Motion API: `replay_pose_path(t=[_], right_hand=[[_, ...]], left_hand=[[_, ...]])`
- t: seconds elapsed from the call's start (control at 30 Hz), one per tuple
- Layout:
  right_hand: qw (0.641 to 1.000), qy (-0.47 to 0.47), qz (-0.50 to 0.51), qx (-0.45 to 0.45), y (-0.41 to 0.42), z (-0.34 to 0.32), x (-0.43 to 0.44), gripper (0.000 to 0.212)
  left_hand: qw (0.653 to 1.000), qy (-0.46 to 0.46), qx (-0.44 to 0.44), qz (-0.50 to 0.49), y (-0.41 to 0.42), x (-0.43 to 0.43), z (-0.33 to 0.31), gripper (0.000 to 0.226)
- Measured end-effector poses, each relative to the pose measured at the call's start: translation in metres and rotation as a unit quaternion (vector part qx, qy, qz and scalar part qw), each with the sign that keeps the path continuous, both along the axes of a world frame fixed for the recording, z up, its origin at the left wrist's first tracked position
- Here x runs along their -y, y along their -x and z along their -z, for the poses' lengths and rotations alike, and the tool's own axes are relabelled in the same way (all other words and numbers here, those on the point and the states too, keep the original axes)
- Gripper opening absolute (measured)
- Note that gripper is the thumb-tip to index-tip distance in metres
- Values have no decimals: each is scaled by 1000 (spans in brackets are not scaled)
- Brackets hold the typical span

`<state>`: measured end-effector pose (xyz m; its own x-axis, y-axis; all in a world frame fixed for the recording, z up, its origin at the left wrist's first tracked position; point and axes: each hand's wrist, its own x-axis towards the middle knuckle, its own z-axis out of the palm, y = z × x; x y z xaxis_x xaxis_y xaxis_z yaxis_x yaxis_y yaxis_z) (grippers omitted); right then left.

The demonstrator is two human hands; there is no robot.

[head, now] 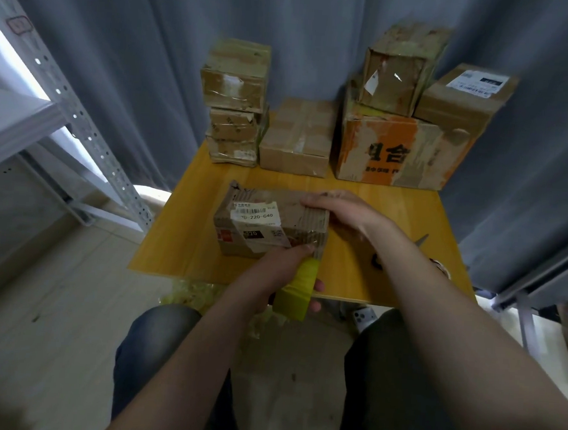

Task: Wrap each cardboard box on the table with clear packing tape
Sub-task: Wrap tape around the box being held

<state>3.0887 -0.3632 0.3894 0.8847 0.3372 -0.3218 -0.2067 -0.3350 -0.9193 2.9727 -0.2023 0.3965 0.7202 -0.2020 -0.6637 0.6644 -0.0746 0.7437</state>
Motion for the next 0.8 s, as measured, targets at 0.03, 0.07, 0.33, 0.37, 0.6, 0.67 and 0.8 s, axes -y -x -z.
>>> replay_pose_path(t=[0.03,0.07,0.33,0.37,0.6,0.67,0.8], right_hand=[[1000,-19,18,6,1,-1,-3,44],[999,-21,37,28,3,-5,-5,47],[949,84,8,305,35,-2,-1,16],[954,67,-15,293,38,2,2,19],[953,107,-102,264,45,-3,16,54],[950,99,-108,274,46,0,16,59],[943,113,-126,287,47,3,15,64]], left_hand=[[1000,1,0,-3,0,0,1,36],[1000,2,0,-5,1,0,1,37],[999,26,-3,-26,3,1,-2,37],[999,26,-3,-28,4,1,-3,36],[999,1,14,-41,8,5,-6,27],[996,-41,65,-48,6,5,-4,36],[935,-259,240,46,10,-1,-11,55]])
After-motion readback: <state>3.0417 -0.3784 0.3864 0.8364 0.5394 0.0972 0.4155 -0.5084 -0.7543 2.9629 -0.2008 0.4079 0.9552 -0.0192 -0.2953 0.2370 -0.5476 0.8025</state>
